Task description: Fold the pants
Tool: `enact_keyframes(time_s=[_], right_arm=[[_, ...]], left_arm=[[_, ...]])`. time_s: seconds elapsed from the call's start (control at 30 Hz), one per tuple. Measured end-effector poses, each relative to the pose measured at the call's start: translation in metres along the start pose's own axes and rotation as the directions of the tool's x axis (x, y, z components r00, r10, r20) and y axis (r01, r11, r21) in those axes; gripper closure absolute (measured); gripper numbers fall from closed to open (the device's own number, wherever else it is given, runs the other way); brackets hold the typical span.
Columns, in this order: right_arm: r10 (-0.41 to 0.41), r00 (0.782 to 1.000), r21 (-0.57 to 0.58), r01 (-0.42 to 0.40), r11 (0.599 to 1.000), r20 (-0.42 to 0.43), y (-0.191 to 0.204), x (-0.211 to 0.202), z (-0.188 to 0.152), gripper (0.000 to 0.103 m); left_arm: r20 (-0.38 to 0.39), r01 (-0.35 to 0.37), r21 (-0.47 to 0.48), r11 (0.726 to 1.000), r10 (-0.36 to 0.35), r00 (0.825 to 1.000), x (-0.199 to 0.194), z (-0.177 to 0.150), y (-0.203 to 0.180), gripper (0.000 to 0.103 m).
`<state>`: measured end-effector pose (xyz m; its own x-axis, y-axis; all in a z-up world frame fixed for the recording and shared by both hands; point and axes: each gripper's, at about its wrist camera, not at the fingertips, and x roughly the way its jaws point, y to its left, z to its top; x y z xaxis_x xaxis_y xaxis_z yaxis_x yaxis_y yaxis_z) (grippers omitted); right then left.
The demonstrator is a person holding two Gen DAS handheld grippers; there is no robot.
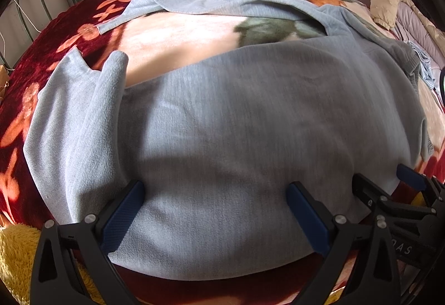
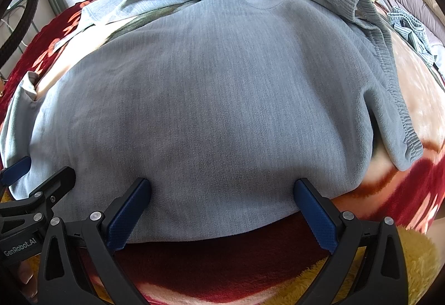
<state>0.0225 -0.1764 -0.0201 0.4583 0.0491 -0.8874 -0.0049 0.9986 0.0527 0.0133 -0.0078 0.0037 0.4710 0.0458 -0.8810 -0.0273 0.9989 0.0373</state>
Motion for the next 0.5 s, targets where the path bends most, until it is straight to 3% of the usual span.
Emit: enact_keyframes(time_s=[0.27, 0.5], right_arm=[[0.014, 1.0, 0.005, -0.014, 1.0, -0.012, -0.005, -0.009, 0.002, 0.0], [0.064, 0.998, 0.022, -0.064, 0.998, -0.021, -0.021, -0.033, 0.015, 0.012]], left_arm=[[-0.01, 0.014, 0.019, 1.0, -0.014, 1.0, -0.006, 0.0, 0.004, 0.0], [-0.031, 0.065, -0.021, 0.998, -0.066, 0.997, -0.02, 0.005, 0.025, 0.003]])
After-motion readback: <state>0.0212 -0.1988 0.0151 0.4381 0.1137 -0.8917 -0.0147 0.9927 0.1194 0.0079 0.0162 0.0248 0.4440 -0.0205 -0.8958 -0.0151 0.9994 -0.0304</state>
